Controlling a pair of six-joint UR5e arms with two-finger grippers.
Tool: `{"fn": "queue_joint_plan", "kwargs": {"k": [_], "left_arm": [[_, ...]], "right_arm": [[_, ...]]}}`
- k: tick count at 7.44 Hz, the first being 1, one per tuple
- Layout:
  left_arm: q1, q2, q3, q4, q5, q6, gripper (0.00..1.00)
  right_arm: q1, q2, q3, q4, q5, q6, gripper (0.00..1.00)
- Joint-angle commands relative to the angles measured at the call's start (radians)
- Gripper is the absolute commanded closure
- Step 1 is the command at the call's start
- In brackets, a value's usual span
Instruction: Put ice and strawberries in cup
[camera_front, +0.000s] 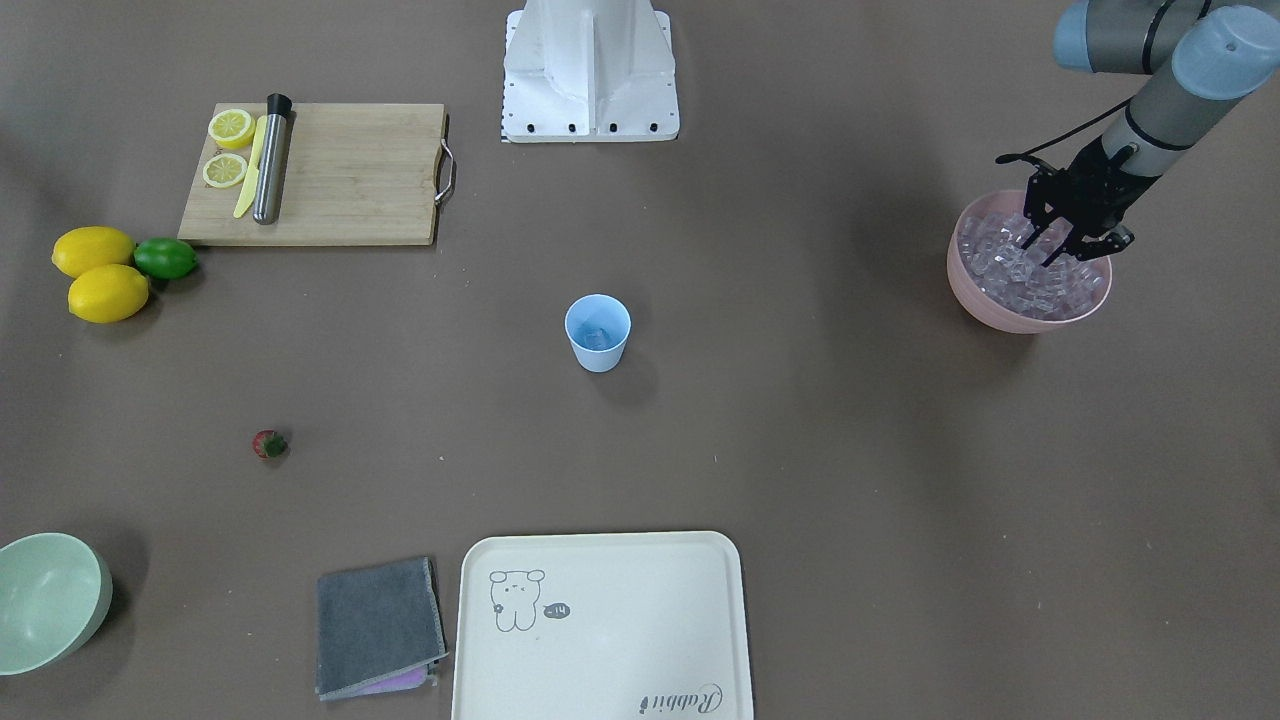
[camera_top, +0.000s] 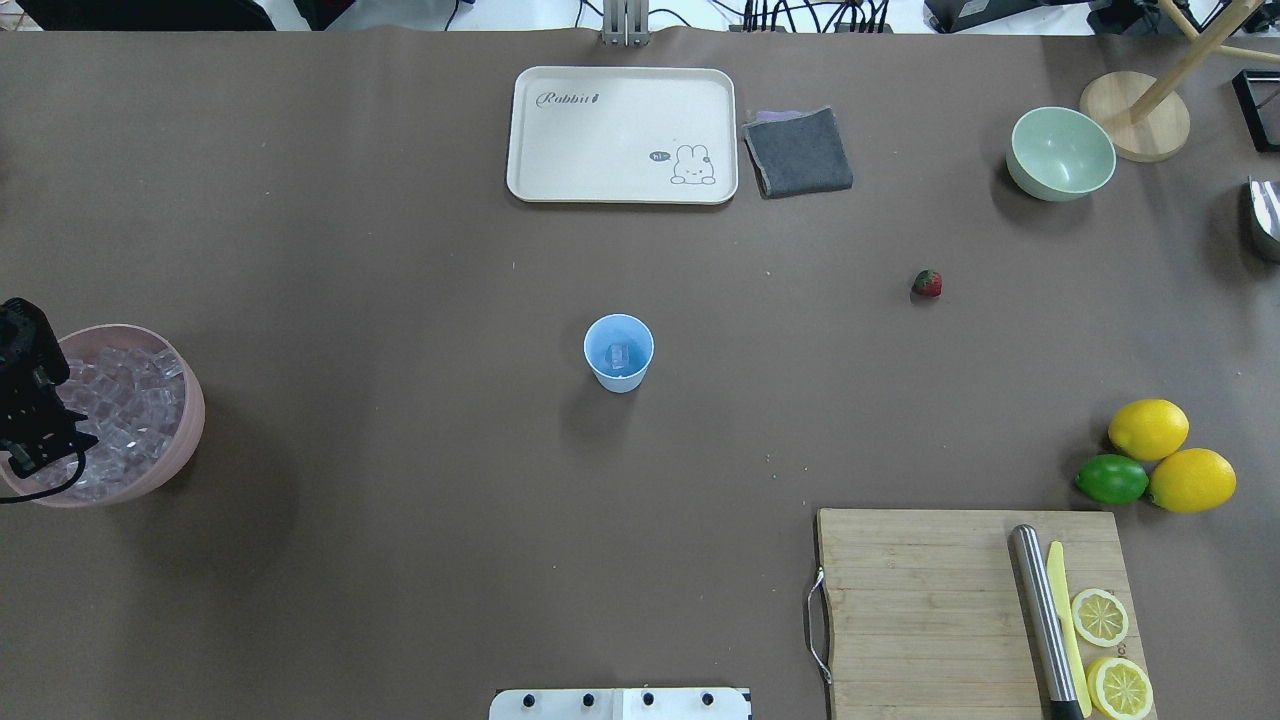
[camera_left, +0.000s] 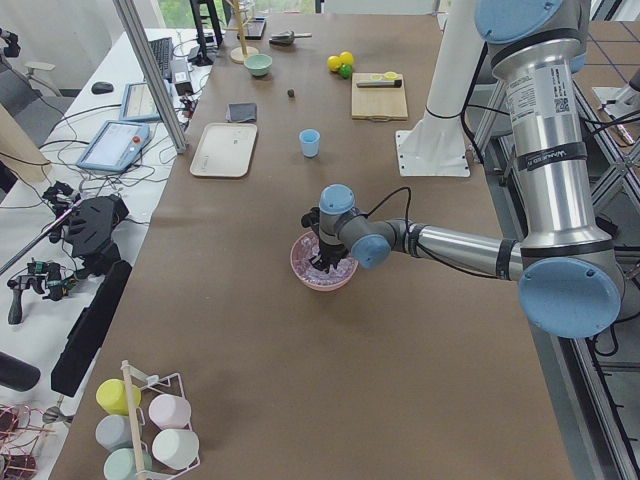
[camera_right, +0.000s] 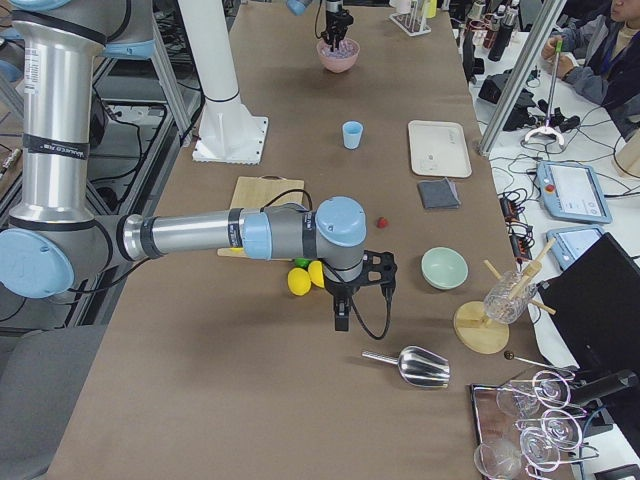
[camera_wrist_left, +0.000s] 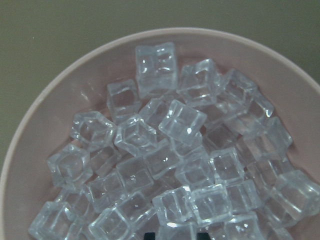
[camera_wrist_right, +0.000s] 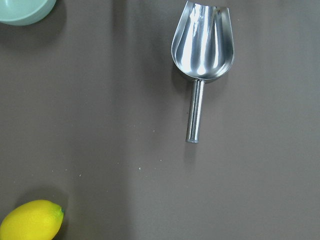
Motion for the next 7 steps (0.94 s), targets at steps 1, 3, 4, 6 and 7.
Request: {"fn": "queue_joint_plan", "kwargs": {"k": [1,3,4,6,7], "left_arm": [[-0.014,-0.006,-0.017,-0.005,-0.054,-0.001,1.00],[-0.128,-0.081,-0.007,0.009,-0.170,-0.037,1.00],[-0.153,-0.131,-0.008,0.003,-0.213,-0.182,1.00],[-0.146,-0.298,-0.011,-0.031,-0.214,-0.588,1.00],[-0.135,-0.381,-0.010,-0.028,-0.202,-0.793,1.00]], "right_arm": [[0.000,0.001,0.000,0.000,0.000,0.000,0.00],[0.000,0.001,0.000,0.000,0.002,0.000,0.00],[0.000,0.001,0.000,0.000,0.002,0.000,0.00],[0.000,0.001,0.002,0.000,0.003,0.000,0.00],[0.000,0.001,0.002,0.000,0.002,0.000,0.00]]}}
